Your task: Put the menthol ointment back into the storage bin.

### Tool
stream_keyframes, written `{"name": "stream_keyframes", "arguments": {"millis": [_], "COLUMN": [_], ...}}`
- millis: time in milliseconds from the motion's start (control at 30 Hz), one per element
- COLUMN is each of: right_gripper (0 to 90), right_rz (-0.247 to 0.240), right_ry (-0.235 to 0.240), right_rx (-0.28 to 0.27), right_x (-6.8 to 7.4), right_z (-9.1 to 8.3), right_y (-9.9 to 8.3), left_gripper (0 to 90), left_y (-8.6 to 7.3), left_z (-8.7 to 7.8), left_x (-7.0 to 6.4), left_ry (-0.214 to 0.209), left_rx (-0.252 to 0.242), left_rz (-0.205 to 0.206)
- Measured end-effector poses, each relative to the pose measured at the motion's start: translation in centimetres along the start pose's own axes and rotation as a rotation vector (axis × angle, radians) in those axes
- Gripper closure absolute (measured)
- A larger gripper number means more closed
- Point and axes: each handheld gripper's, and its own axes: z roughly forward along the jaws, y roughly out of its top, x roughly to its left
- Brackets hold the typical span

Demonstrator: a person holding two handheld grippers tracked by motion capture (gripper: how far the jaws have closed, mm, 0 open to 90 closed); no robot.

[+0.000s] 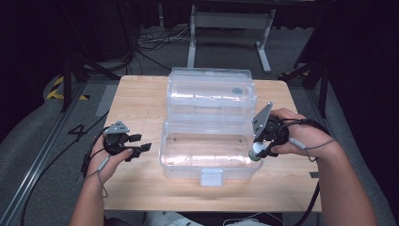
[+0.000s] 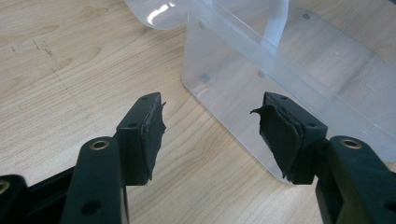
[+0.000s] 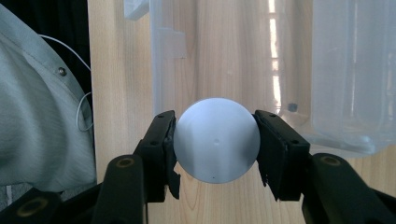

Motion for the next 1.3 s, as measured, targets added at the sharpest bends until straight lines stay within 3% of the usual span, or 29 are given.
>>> {"name": "stream_keyframes", "arguments": {"millis": [1300], "right_gripper": [50.8], "right_rz": [-0.017], "right_ry": [0.069], "right_rx": [0.088], "right_x": [-1.1], "right_z": [5.1], "right_y": [1.2], "left_gripper": [40.2], "left_y": [-0.2], "left_z": [-0.1], "left_x": [0.3], "left_ry": [0.006], "left_rx": [0.001], "left_rz": [-0.010]}}
